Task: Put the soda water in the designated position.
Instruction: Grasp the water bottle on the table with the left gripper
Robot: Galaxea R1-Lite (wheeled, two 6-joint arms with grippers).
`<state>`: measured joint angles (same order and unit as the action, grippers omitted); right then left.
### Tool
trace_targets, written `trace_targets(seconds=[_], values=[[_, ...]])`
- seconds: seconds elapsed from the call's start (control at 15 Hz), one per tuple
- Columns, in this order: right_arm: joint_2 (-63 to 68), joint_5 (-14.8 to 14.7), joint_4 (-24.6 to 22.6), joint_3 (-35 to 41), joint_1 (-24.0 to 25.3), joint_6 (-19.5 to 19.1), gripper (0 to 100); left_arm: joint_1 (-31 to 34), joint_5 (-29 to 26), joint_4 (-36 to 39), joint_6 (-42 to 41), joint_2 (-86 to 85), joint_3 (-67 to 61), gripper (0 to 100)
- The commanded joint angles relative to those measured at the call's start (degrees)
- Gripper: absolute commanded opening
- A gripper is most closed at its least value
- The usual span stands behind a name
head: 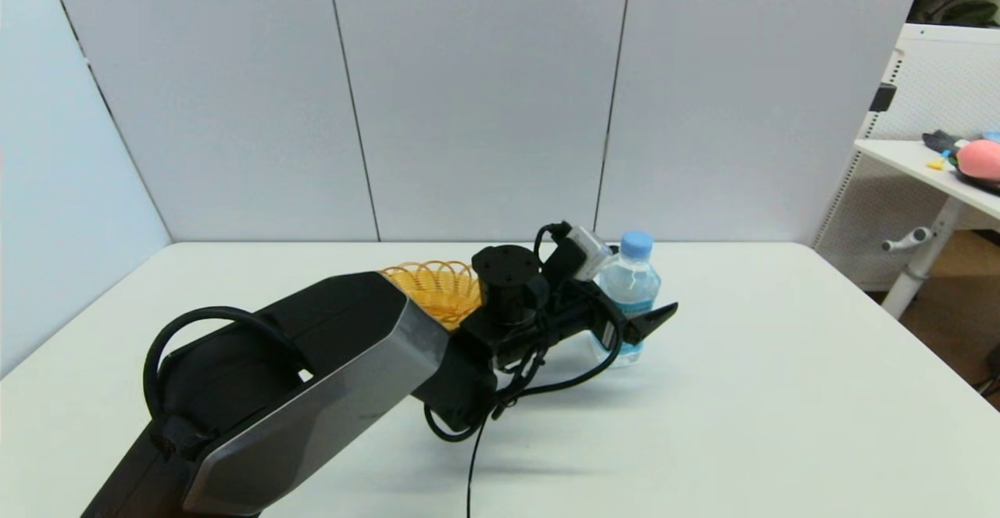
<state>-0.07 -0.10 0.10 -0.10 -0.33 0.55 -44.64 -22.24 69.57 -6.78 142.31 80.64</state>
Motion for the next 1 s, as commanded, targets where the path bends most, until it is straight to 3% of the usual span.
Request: trace_targets(seconds=[0.07,1.0], values=[[0.07,0.01,-0.01,0.01,-0.02,-0.02,100,-0.09,-0.18,0.30,0.01,0.77,2.42,100],[0.07,0.01,-0.01,0.01,-0.02,-0.02,100,-0.18,-0.18,0.57,0.01,1.74,3.21,100]])
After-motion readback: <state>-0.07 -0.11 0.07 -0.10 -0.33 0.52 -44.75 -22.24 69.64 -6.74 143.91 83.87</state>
